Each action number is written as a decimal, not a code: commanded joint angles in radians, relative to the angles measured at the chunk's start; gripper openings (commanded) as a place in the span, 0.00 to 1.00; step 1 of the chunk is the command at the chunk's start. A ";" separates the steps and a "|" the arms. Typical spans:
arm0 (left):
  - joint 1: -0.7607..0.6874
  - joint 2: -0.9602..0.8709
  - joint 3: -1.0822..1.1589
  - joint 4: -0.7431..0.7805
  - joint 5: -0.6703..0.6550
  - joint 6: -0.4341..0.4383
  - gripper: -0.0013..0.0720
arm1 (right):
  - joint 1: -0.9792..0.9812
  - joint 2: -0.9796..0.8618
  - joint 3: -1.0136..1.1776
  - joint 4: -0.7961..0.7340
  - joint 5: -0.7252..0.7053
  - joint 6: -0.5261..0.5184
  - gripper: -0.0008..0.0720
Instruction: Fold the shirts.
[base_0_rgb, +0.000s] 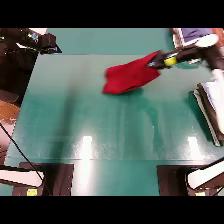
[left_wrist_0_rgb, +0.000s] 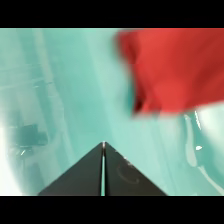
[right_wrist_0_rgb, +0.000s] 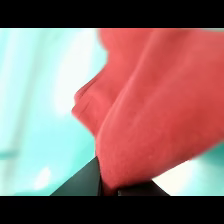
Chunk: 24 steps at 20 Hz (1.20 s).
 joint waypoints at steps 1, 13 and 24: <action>-0.053 0.001 0.000 -0.013 0.028 0.000 0.05 | -0.210 0.113 0.003 -0.122 0.036 0.037 0.03; -0.187 0.000 0.000 -0.010 0.065 0.000 0.05 | -0.593 0.123 0.092 -0.052 -0.131 -0.074 0.03; -0.187 0.000 0.000 -0.009 0.061 0.000 0.05 | -0.763 0.325 0.027 -0.058 -0.036 -0.163 0.03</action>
